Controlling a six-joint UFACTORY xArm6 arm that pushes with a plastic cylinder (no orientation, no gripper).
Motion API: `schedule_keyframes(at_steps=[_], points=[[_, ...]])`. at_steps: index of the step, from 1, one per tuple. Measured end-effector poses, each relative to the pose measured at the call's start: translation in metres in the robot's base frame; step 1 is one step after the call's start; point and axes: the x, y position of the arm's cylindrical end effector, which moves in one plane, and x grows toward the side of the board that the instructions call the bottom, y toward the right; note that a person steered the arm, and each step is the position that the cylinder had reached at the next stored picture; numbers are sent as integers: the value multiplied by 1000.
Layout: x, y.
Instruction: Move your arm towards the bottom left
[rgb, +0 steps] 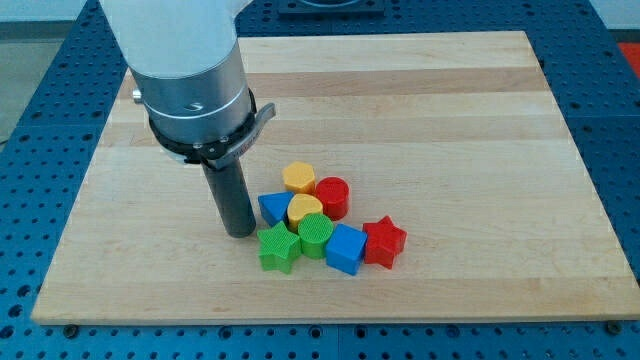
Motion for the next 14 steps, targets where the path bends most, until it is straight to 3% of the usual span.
schedule_keyframes(at_steps=[5,8,10,12,14], points=[[-4,-26],[-16,-106],[-15,-107],[24,-107],[23,-115]])
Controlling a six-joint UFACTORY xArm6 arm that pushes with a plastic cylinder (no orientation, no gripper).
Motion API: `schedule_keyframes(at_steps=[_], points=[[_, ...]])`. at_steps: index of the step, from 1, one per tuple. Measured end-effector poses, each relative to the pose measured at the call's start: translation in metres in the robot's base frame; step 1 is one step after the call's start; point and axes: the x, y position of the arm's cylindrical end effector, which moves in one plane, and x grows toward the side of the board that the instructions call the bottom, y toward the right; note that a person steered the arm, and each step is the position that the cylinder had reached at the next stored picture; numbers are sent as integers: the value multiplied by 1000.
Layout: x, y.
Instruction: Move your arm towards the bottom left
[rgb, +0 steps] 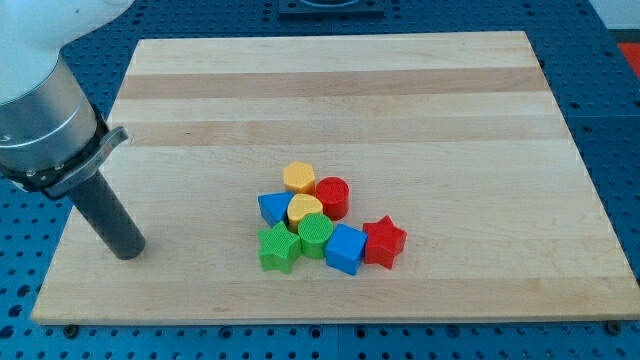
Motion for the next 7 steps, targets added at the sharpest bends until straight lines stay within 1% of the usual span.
schedule_keyframes(at_steps=[3,5,6,7], points=[[0,-1],[30,10],[58,16],[61,73]])
